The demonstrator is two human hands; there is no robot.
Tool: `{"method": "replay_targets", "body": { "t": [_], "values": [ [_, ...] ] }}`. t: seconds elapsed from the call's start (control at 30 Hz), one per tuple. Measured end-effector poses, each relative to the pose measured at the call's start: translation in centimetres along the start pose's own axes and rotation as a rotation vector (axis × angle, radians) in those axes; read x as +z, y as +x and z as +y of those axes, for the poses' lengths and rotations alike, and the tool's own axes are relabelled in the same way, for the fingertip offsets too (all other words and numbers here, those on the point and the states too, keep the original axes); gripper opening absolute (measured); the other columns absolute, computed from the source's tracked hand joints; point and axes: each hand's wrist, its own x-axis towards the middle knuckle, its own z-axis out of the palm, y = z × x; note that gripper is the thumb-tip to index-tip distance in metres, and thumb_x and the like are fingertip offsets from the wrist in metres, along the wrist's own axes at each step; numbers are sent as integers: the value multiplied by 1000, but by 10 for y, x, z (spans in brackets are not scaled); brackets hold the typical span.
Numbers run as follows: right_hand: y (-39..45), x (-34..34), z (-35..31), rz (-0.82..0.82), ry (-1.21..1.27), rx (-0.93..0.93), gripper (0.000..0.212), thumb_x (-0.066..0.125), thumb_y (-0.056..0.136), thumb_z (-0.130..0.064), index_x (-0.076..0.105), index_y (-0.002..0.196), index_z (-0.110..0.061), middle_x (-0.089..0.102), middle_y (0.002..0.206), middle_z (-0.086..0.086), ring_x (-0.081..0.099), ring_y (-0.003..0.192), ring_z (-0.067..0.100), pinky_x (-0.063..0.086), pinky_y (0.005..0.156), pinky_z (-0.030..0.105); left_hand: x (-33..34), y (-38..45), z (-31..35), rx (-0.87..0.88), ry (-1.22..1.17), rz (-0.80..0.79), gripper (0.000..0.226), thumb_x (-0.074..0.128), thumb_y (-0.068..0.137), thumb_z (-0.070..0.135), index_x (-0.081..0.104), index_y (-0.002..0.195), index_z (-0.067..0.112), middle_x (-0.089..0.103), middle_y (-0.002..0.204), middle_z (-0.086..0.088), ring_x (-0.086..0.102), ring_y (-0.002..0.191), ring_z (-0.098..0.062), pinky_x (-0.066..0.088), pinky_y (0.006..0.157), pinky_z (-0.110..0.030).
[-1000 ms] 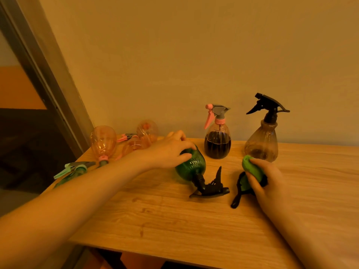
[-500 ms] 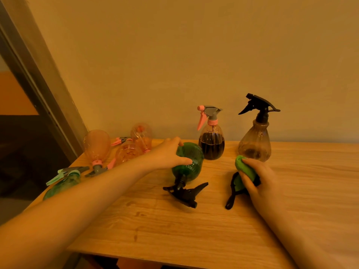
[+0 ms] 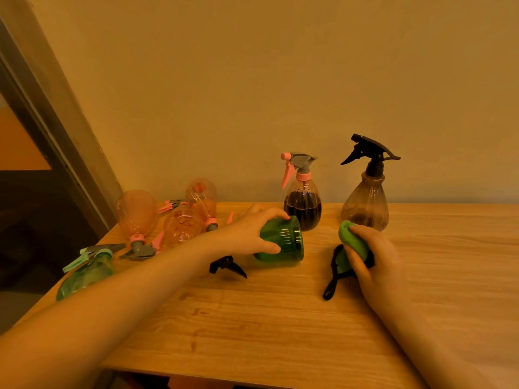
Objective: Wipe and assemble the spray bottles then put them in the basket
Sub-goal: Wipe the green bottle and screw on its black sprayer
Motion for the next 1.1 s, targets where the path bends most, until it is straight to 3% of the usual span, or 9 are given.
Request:
{"method": "replay_targets", "body": {
  "t": [0.07, 0.1, 0.17, 0.23, 0.43, 0.63, 0.83, 1.0, 1.1],
  "values": [
    [-1, 1, -2, -9, -6, -49, 42, 56, 87, -27, 54, 126, -13, 55, 126, -1, 51, 117, 14, 41, 100, 28, 1, -2, 2, 19, 10, 12, 62, 72, 79, 36, 38, 129, 47, 34, 137, 4, 32, 128, -21, 23, 110, -51],
    [-1, 2, -3, -17, -7, -75, 43, 53, 87, -29, 53, 127, -13, 52, 128, -2, 48, 119, 13, 37, 102, 23, 2, -3, 3, 46, 9, 31, 64, 74, 78, 33, 39, 131, 44, 34, 138, 5, 33, 126, -17, 22, 109, -39],
    [-3, 5, -5, -42, -14, -128, 45, 51, 89, -29, 48, 131, -15, 48, 131, -2, 45, 123, 11, 33, 105, 18, 4, -5, 6, 92, -3, 68, 69, 78, 75, 29, 40, 133, 35, 37, 137, 9, 35, 117, -4, 18, 94, -17],
    [-5, 8, -8, -64, -47, -200, 44, 49, 92, -31, 45, 133, -15, 48, 132, 1, 45, 123, 14, 34, 106, 21, 7, -6, 9, 107, -5, 85, 69, 79, 74, 29, 42, 132, 28, 40, 134, 10, 35, 112, 1, 14, 83, -8],
    [-8, 13, -13, -124, -108, -440, 38, 50, 97, -22, 47, 133, -9, 46, 138, 12, 46, 129, 25, 38, 107, 34, 20, -5, 18, 131, -66, 63, 79, 85, 66, 35, 41, 130, 22, 41, 128, 5, 44, 117, -10, 43, 98, -31],
    [-9, 12, -10, -172, -132, -482, 42, 57, 93, -15, 47, 133, -9, 45, 141, 13, 43, 133, 29, 43, 101, 48, 14, -4, 8, 151, -40, 53, 85, 84, 65, 40, 39, 136, 25, 41, 138, 7, 35, 128, -9, 30, 102, -24],
    [-8, 12, -11, -164, -127, -477, 40, 55, 95, -16, 47, 133, -8, 45, 140, 14, 43, 132, 29, 43, 102, 47, -8, -9, -31, -12, 148, 13, 82, 80, 68, 45, 38, 138, 33, 28, 149, 5, 19, 137, -18, 22, 112, -38],
    [-9, 12, -12, -163, -142, -469, 39, 53, 95, -18, 47, 133, -8, 46, 139, 15, 45, 131, 29, 44, 101, 47, -4, -13, -45, -95, -24, 13, 84, 80, 72, 35, 32, 141, 36, 28, 149, 2, 34, 133, -18, 35, 96, -22],
    [-10, 12, -12, -162, -129, -457, 38, 53, 96, -18, 48, 132, -8, 47, 138, 15, 45, 130, 29, 44, 100, 47, -1, -12, -39, -140, -179, -8, 95, 80, 72, 33, 20, 146, 33, 36, 145, -3, 42, 130, -21, 38, 103, -30]
  ]
}}
